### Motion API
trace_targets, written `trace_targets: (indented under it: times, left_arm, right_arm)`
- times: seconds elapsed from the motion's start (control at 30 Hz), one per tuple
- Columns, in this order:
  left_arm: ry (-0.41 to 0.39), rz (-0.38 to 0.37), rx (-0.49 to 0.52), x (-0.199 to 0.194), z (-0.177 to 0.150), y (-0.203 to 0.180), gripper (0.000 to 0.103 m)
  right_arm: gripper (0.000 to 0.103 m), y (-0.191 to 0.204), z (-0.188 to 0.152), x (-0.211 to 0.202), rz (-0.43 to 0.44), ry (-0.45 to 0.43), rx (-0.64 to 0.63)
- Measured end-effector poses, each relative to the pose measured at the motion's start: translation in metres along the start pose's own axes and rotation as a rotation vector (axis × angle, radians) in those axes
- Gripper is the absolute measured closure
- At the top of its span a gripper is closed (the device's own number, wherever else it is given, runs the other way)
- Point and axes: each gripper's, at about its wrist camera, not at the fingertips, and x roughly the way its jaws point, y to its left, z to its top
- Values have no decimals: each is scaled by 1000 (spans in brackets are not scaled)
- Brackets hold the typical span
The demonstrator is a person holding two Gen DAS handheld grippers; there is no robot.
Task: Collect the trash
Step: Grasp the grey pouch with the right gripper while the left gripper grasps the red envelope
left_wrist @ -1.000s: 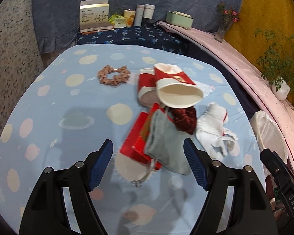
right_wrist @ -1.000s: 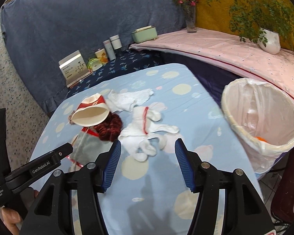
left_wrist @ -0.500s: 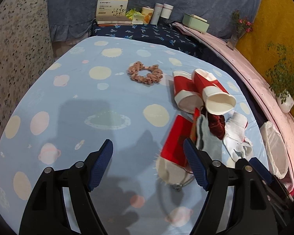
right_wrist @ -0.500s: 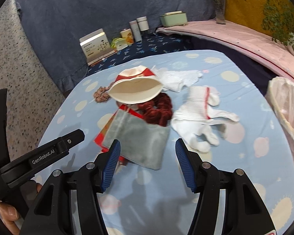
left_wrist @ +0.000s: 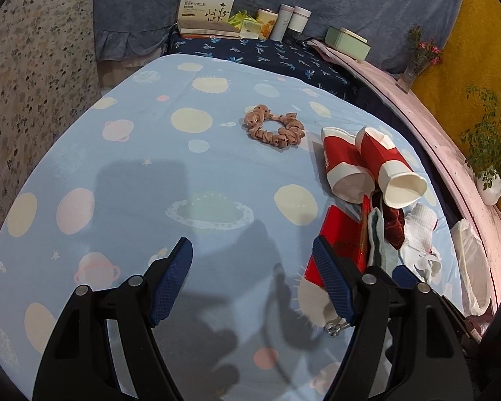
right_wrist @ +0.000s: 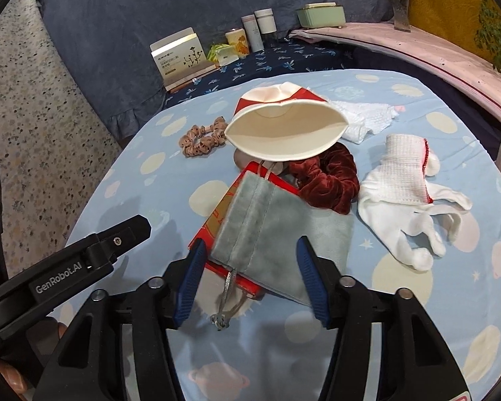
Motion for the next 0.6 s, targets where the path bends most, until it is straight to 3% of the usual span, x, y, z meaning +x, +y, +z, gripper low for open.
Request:
trace_targets:
  times: [0.07, 0.17, 0.27, 0.37, 0.47, 0.6]
  left_arm:
    - [4, -7, 5, 2, -1, -2, 32]
    - [9, -17, 20, 3, -3, -8, 32]
    - [18, -34, 34, 5, -6, -17, 32]
    - [34, -71, 41, 7, -9, -27, 32]
    - [32, -100, 61, 5, -15, -43, 24]
    - [36, -125, 98, 3, -21, -64, 23]
  right_arm:
    - [74, -2, -2, 6, 7, 23, 1]
    - [86, -8, -5, 7, 1, 32, 6]
    - [91, -15, -6, 0, -10, 17, 18]
    - [92, -26, -5, -14, -21, -15, 42]
    - [92, -39, -4, -30, -31, -48, 67]
    - [92, -55, -2, -47, -41, -83, 103]
